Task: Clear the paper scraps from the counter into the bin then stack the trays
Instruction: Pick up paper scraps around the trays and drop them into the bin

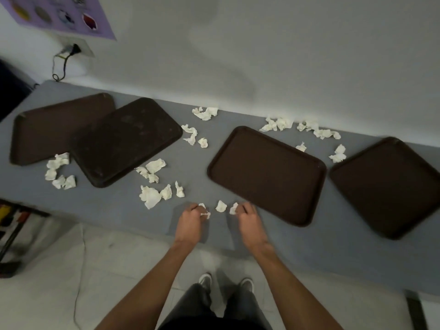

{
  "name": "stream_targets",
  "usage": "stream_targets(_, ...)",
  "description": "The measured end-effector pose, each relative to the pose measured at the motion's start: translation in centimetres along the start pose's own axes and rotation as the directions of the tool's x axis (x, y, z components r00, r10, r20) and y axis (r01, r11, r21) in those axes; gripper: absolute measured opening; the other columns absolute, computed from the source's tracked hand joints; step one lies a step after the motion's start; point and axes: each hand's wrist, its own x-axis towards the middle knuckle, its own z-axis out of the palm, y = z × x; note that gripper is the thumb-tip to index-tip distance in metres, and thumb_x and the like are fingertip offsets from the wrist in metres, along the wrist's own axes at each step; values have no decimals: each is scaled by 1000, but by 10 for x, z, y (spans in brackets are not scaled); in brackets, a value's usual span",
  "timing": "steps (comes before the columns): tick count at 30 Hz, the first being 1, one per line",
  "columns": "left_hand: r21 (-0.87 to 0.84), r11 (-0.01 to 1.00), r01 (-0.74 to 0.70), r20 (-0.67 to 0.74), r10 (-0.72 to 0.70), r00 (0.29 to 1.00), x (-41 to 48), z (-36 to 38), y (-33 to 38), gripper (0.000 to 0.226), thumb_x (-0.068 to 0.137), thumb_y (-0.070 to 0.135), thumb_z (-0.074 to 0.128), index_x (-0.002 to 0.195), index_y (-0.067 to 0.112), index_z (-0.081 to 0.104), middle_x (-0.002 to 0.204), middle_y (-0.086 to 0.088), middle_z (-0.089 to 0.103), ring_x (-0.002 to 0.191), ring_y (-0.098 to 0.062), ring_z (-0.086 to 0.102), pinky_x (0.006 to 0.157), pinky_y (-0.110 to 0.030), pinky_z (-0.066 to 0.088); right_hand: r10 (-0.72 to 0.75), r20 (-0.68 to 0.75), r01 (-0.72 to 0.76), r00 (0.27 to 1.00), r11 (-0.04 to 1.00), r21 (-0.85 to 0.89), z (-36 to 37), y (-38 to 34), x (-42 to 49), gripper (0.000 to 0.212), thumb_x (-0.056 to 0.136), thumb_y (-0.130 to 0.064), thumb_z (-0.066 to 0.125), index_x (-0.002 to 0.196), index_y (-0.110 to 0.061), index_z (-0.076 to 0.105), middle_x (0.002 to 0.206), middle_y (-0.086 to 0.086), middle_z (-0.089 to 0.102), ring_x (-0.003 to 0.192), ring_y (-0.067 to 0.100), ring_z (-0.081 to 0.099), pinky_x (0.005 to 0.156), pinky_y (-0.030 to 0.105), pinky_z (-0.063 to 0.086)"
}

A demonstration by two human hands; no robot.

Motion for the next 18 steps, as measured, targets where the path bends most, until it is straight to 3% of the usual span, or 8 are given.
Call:
stream_targets(4,-30,1000,8,66,-6,998,-5,-10,-9,29,92,9,69,118,22,71,109,-2,71,100,-23,68,82,-27,49,173,11,-173,985,985,25,2,-5,-28,64,62,11,87,122,1,71,113,16,70,103,34,69,89,39,62)
stream_targets(6,-21,999,-29,82,31,996,-8,-11,-10,27,92,5,68,115,16,74,107,-5,74,101,-26,68,81,-22,42,182,-2,-182,983,983,18,-2,-4,-38,58,77,8,79,133,1,63,123,20,67,115,36,66,98,40,57)
stream_targets(8,-35,996,-82,80,84,993,-13,-10,-7,22,88,-1,69,101,15,78,100,-6,76,99,-28,70,80,-16,37,226,41,-227,973,974,22,-11,-10,-49,39,99,-16,64,137,-10,60,127,15,65,118,31,61,100,41,52)
stream_targets(10,-52,992,-117,105,122,987,-20,-9,5,18,90,1,70,100,14,78,99,-6,75,98,-27,69,80,-14,35,337,-33,-331,941,937,115,-20,-10,-65,31,103,-38,55,120,-16,69,110,5,69,102,24,64,85,37,51)
stream_targets(12,-83,983,-164,141,174,975,-28,-6,24,11,93,9,70,102,14,76,101,-5,73,98,-24,68,79,-14,34,441,-74,-405,895,869,283,-28,-4,-86,18,99,-21,61,110,-14,74,97,1,69,90,22,63,76,32,49)
stream_targets(14,-136,968,-211,188,234,954,-37,0,48,7,97,15,68,102,14,73,98,-1,73,93,-18,67,76,-17,36,464,-94,-388,881,821,418,-33,5,-113,23,94,-5,65,104,-23,76,96,-5,72,85,14,66,80,26,51)
stream_targets(16,-168,949,-268,230,302,925,-50,9,73,4,98,19,66,100,17,68,88,7,71,84,-15,66,69,-22,38,518,-114,-364,848,724,586,-40,16,-148,31,91,-1,68,94,-31,76,91,-13,75,83,4,69,80,22,53)
stream_targets(18,-192,932,-306,281,351,893,-66,22,100,2,97,23,68,99,21,67,81,11,70,74,-5,64,64,-21,39,619,-104,-363,778,580,729,-51,26,-187,29,89,-3,70,89,-32,75,89,-13,77,85,5,73,81,30,59)
